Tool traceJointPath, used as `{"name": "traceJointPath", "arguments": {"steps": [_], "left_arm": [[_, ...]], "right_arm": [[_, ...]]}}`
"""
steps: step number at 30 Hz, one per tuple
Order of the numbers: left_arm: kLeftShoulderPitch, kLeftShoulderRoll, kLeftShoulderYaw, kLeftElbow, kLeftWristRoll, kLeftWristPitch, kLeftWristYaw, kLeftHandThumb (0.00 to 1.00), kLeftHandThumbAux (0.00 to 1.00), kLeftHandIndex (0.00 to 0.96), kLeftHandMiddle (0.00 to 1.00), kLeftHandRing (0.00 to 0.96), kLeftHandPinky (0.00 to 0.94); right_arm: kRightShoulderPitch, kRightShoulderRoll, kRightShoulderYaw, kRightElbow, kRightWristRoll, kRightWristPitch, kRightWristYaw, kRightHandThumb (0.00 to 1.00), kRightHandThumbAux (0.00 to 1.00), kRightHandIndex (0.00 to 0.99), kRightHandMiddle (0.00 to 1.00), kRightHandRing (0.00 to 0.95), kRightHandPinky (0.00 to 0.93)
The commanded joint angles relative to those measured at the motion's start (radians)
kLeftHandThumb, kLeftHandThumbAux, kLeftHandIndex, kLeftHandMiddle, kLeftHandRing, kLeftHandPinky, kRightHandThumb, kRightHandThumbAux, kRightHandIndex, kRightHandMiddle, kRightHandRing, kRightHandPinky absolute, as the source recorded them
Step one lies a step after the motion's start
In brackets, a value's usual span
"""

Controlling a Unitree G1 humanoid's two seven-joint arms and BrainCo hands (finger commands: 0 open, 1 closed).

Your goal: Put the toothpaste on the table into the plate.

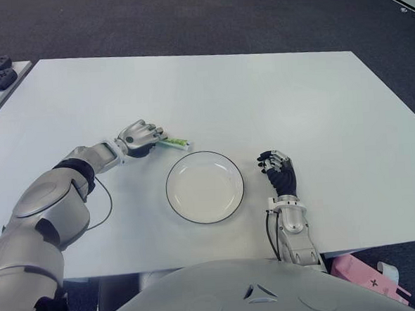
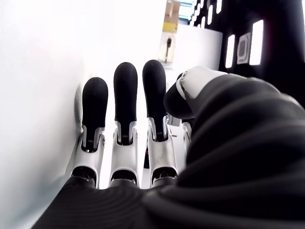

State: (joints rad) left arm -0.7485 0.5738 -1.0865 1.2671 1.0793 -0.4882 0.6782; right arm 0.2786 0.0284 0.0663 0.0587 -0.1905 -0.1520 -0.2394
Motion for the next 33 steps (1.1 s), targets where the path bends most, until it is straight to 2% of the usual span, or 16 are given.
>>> {"name": "traceJointPath", "arguments": {"steps": [1, 3, 8, 12, 20, 26, 33], "left_arm": [[0.157, -0.016, 0.035, 0.060, -0.060, -0.120, -0.316, 0.746, 0.526, 0.409, 0.510, 0.533, 0.561], [0.160, -0.014, 0.044, 0.058, -0.076, -0.125, -0.329, 0.737, 0.619, 0.424, 0.559, 0.587, 0.599], [0.175, -0.014, 0.102, 0.058, -0.152, -0.148, -0.392, 0.734, 0.671, 0.435, 0.648, 0.670, 0.670], [0.184, -0.017, 0.140, 0.058, -0.201, -0.150, -0.445, 0.735, 0.679, 0.438, 0.699, 0.712, 0.692], [0.192, -0.015, 0.167, 0.049, -0.239, -0.146, -0.492, 0.736, 0.681, 0.440, 0.733, 0.737, 0.705], [0.217, 0.001, 0.234, 0.036, -0.315, -0.172, -0.539, 0.736, 0.685, 0.442, 0.758, 0.756, 0.719], [0.248, -0.018, 0.319, 0.028, -0.400, -0.143, -0.547, 0.734, 0.690, 0.444, 0.777, 0.774, 0.768]], "right_arm": [[0.011, 0.005, -0.001, 0.016, -0.003, 0.017, 0.001, 0.712, 0.729, 0.430, 0.502, 0.502, 0.520], [0.010, 0.005, -0.001, 0.016, -0.003, 0.018, 0.001, 0.712, 0.729, 0.430, 0.502, 0.502, 0.517], [0.010, 0.005, -0.001, 0.013, -0.004, 0.023, 0.002, 0.711, 0.729, 0.430, 0.499, 0.498, 0.515], [0.012, 0.005, 0.000, 0.009, -0.006, 0.028, 0.002, 0.711, 0.729, 0.430, 0.498, 0.496, 0.507], [0.010, 0.004, 0.001, 0.008, -0.006, 0.030, 0.004, 0.710, 0.728, 0.430, 0.497, 0.492, 0.502], [0.008, 0.000, 0.000, 0.013, -0.004, 0.020, 0.007, 0.711, 0.729, 0.430, 0.498, 0.492, 0.506], [0.007, 0.000, 0.001, 0.016, -0.005, 0.016, 0.005, 0.711, 0.729, 0.431, 0.500, 0.497, 0.516]]}}
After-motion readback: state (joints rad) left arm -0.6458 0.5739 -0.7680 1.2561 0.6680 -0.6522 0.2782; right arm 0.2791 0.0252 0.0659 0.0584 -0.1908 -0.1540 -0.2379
